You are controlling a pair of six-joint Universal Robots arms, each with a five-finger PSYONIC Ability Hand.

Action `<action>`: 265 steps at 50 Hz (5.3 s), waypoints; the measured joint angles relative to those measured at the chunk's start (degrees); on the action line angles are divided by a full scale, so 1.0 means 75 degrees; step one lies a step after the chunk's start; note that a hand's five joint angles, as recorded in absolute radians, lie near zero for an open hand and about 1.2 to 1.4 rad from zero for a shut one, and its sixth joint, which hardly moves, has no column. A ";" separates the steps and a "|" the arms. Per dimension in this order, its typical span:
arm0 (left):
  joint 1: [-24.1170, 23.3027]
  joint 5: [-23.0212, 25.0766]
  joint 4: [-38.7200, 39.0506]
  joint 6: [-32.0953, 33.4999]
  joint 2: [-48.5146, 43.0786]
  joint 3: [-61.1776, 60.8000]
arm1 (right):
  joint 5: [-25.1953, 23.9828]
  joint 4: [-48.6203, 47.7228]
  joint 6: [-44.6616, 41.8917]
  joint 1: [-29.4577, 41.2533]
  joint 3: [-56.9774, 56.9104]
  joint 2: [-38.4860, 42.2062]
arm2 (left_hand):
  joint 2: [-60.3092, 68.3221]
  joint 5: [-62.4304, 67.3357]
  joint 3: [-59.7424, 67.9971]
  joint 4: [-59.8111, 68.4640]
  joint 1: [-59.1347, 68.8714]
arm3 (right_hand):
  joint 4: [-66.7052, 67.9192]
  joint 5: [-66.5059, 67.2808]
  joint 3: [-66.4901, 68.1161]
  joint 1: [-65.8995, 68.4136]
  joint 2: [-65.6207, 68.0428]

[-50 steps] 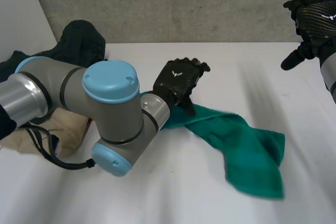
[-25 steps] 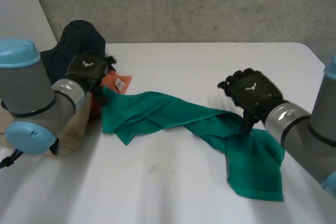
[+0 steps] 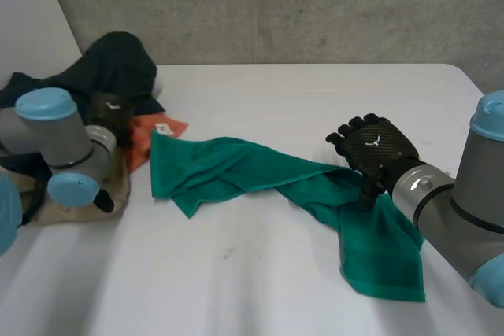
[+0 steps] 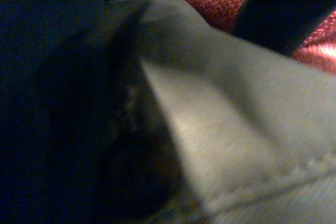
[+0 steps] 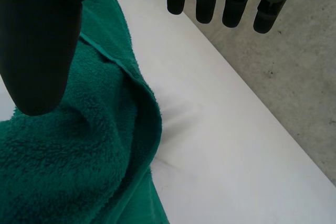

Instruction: Fold the laundry.

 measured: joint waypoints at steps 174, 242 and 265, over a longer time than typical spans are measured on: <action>-0.3424 -0.0293 -0.0114 -0.2687 0.2211 -0.3203 | 0.0964 -0.0352 -0.1887 -0.0823 0.0435 0.0740 | 0.0267 0.0776 0.0825 0.0300 0.0336 | 0.7564 0.7271 0.7507 0.6724 0.7296; -0.2639 0.0267 -0.3131 -0.2683 0.5537 -0.3191 | -0.0317 0.2910 -0.2619 -0.1923 -0.1855 -0.0295 | 0.0294 0.0776 0.0858 0.0335 0.0335 | 0.7540 0.7136 0.7440 0.6602 0.7335; -0.2545 0.0024 -0.2646 -0.2576 0.1062 0.4427 | 0.1718 -0.3107 -0.3521 -0.0896 -0.4265 0.1504 | 0.0317 0.0776 0.0897 0.0343 0.0334 | 0.7569 0.7281 0.7476 0.6602 0.7335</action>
